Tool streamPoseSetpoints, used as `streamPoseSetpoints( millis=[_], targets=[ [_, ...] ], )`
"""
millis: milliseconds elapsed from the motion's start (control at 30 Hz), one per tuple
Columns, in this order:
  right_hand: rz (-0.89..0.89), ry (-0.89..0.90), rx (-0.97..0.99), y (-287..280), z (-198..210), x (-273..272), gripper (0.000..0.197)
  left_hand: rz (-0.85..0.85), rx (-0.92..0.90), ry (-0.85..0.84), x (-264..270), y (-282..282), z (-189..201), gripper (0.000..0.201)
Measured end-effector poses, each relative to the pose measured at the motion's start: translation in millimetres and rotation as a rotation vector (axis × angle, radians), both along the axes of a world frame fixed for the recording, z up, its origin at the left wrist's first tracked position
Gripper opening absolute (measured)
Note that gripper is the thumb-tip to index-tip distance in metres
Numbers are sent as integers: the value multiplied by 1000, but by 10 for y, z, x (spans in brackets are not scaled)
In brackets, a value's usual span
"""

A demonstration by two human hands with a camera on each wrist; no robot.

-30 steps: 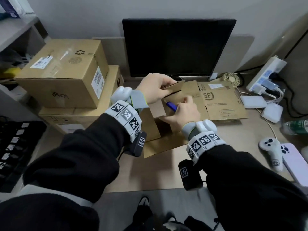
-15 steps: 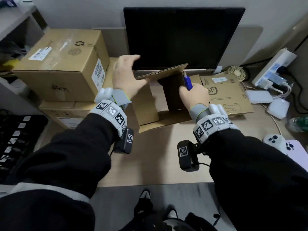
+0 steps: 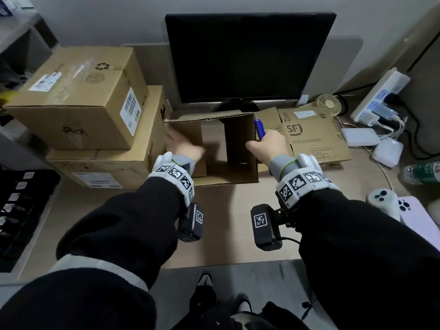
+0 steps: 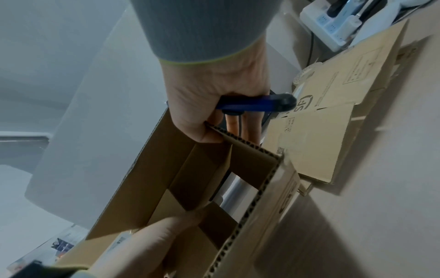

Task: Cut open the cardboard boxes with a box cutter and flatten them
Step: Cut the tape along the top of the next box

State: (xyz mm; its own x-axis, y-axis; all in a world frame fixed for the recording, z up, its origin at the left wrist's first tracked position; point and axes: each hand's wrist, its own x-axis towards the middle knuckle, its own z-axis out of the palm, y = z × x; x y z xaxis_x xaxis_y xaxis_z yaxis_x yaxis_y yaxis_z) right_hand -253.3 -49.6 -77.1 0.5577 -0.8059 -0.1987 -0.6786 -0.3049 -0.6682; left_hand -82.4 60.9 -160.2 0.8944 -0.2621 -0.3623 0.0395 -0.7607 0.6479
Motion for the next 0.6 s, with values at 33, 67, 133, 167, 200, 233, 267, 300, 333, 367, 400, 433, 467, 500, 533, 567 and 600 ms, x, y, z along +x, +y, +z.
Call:
streamPoseSetpoints(
  millis=[33, 67, 133, 167, 200, 233, 267, 300, 333, 367, 400, 433, 467, 500, 533, 567, 600],
  targets=[
    [-19, -36, 31, -14, -21, -25, 30, 0, 12, -1, -16, -5, 37, 112],
    [-60, -70, 51, -35, -45, -58, 31, -11, -1, -23, -19, -29, 34, 110],
    [-196, -134, 92, -94, -79, -129, 32, -132, -50, -66, -173, -30, 226, 107],
    [-277, -183, 141, -135, -94, -159, 31, -212, -115, -81, -255, -17, 322, 102],
    [-364, -253, 203, -181, -100, -192, 27, -310, -185, -106, -320, 2, 379, 99],
    [-459, -316, 289, -232, -126, -231, 22, -417, -208, -128, -386, 23, 435, 95],
    [-549, -366, 375, -277, -160, -280, 17, -532, -178, -124, -456, 37, 471, 91],
    [-619, -398, 459, -323, -217, -338, 16, -637, -121, -110, -505, 35, 459, 87],
    [-662, -412, 521, -356, -282, -401, 16, -726, -52, -76, -550, 22, 423, 85],
    [-686, -413, 567, -379, -353, -453, 15, -796, 24, -31, -603, 19, 392, 83],
    [-690, -410, 610, -410, -457, -516, 14, -858, 92, 0, -672, 21, 373, 80],
    [-695, -422, 666, -434, -568, -585, 17, -901, 143, 12, -738, 21, 320, 78],
    [-700, -441, 725, -439, -658, -644, 23, -929, 175, 29, -795, 29, 266, 77],
    [-703, -471, 783, -442, -749, -703, 29, -941, 179, 68, -841, 26, 187, 77],
    [-698, -498, 820, -424, -810, -759, 31, -939, 168, 124, -880, 27, 104, 78],
    [-697, -525, 850, -399, -860, -813, 30, -929, 167, 167, -913, 41, 17, 80],
    [-696, -546, 872, -372, -890, -850, 27, -914, 181, 185, -922, 60, -48, 81]
  ],
)
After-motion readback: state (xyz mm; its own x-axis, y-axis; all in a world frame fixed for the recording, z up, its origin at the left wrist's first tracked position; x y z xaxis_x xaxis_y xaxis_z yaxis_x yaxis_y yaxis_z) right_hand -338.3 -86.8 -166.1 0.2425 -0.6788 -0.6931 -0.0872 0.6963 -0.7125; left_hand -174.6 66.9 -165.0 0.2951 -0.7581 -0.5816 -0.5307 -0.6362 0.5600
